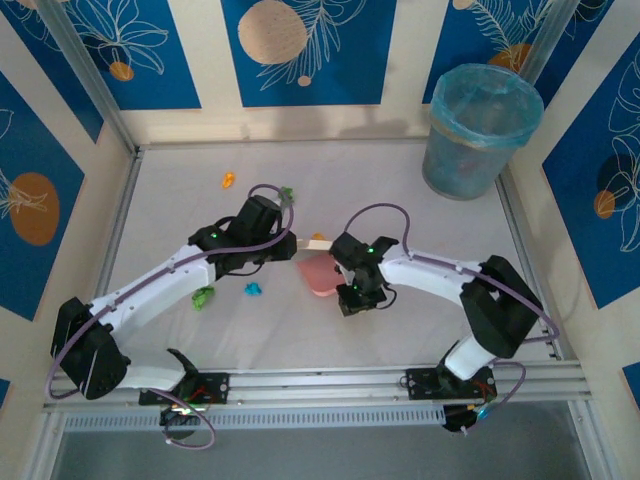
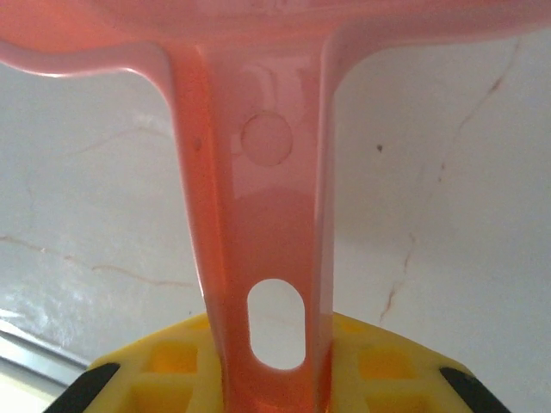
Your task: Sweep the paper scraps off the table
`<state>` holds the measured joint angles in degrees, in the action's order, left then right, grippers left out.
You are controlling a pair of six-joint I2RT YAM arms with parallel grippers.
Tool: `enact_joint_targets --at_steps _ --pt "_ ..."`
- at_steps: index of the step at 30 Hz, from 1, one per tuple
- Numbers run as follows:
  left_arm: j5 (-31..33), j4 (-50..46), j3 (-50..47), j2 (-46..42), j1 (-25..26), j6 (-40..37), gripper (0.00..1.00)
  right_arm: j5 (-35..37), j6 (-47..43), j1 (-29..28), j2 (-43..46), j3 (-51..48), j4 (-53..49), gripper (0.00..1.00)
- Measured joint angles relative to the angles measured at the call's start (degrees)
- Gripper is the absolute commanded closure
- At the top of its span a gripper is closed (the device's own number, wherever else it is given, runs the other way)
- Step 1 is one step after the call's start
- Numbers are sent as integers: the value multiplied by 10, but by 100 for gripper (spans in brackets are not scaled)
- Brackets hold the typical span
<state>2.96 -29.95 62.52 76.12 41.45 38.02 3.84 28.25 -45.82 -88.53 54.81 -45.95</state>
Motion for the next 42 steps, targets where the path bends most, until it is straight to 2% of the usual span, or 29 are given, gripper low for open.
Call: enact_joint_targets --at_steps 6,15,22,32,38,42 --pt "-2 5 0 1 0 2 100 -9 8 1 17 -16 1 77" --pt "-47 17 -12 -2 0 15 100 -10 10 7 -23 -19 17 77" --pt "-81 25 -62 -49 3 35 100 -6 10 25 -30 -17 45 77" --pt "-45 -5 -61 -99 4 34 100 0 10 32 -30 -35 83 78" --pt "-13 -5 -12 -78 4 30 100 2 10 32 -29 -43 97 78" --pt "8 6 27 -31 4 24 100 -1 10 32 -27 -42 93 78"
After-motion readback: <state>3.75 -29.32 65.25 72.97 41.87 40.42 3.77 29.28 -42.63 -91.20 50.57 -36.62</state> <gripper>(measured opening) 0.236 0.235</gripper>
